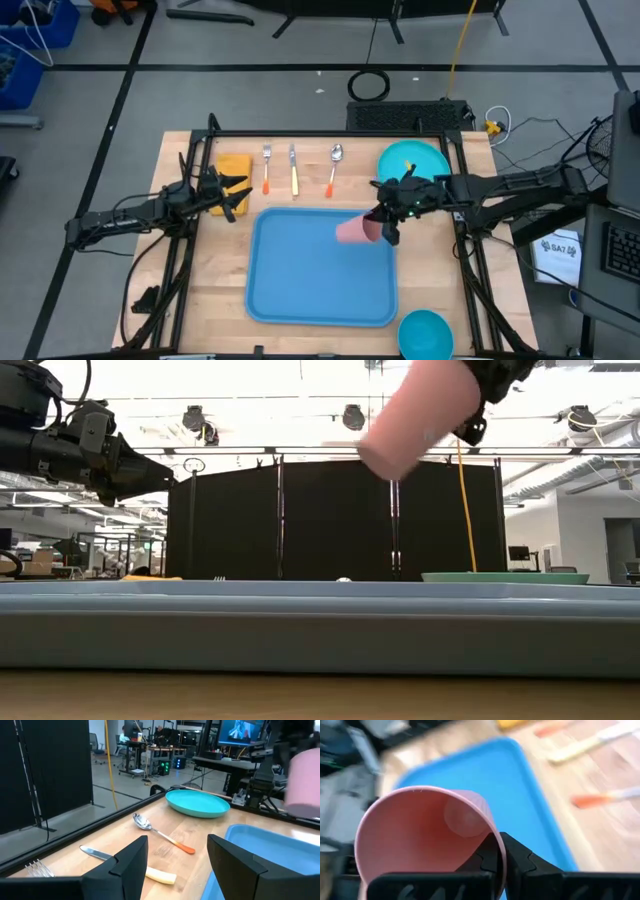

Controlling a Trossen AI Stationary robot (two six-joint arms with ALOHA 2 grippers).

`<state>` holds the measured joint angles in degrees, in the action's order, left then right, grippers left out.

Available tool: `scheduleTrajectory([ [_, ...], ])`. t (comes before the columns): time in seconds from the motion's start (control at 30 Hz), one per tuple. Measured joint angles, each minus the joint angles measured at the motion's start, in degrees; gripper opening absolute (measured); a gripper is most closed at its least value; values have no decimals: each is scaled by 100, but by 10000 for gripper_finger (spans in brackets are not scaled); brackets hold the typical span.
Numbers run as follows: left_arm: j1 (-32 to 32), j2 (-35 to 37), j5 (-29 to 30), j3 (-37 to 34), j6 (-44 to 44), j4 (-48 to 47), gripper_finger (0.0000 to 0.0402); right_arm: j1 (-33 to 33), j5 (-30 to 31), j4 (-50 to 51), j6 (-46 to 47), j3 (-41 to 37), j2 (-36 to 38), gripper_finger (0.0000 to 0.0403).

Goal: Set up tray
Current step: Put the pink cup on the top right of the blue serving tray

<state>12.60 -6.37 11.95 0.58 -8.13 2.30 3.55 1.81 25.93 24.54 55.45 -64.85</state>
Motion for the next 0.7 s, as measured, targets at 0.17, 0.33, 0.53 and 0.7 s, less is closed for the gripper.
scheduleTrajectory([
  [0.17,1,0,5,0,-5,-1,209,-35,125,1130,173,286,-440,0],
  [0.33,2,0,10,0,-5,-4,209,-144,107,1665,239,351,-847,0],
  [0.53,1,0,8,0,3,1,209,-435,91,1943,170,355,-1193,0],
  [0.7,2,0,6,0,-14,-4,209,-665,-40,2103,76,355,-1453,0],
])
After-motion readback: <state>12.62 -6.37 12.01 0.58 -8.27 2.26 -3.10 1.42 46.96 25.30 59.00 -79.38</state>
